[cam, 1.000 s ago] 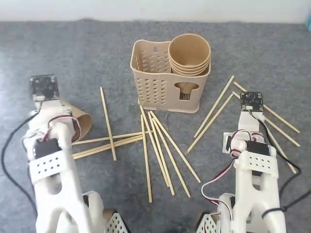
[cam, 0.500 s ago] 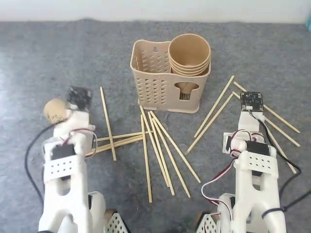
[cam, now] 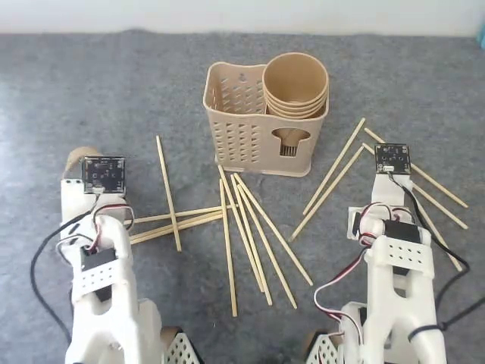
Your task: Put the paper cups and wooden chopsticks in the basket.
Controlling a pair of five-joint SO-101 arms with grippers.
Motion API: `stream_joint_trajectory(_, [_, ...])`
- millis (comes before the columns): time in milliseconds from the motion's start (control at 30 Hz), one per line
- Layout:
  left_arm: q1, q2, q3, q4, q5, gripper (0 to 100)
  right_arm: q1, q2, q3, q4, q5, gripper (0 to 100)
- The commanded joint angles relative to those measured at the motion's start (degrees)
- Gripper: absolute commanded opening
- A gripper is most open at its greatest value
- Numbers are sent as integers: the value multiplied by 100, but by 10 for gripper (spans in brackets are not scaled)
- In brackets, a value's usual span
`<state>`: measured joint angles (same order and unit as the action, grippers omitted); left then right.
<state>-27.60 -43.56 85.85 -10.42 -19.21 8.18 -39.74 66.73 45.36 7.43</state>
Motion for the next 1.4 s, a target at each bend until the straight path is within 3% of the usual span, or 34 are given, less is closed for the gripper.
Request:
stream_joint_trajectory(0, [-44, 352, -664, -62, 97, 12, -13, -163, -18, -92, 79, 37])
stream_joint_trajectory(200, [-70, 2576, -2149, 149, 97, 12, -13, -163, -18, -75, 79, 37])
stream_joint_trajectory(400, [-642, 5152, -3996, -26, 448, 12, -13, -163, -18, -84, 79, 37])
stream_joint_trajectory(500, [-888, 5257, -4259, -9, 949, 12, -48, -163, -18, -92, 79, 37])
stream_joint_trajectory(633, [-932, 4492, -4075, 387, 1055, 12, -57, -163, -18, -110, 79, 37])
stream_joint_trajectory(800, [-712, 2998, -3758, 1776, 1064, 12, -57, -163, 62, -277, 88, 37])
stream_joint_trajectory(1167, [-158, 642, -3741, 6092, 967, 12, -57, -163, 62, -295, 114, 37])
stream_joint_trajectory(1300, [299, 501, -3670, 7226, -88, 13, -57, -163, 62, -295, 220, 37])
stream_joint_trajectory(1367, [475, 510, -3521, 7349, -545, 13, -57, -163, 62, -295, 229, 37])
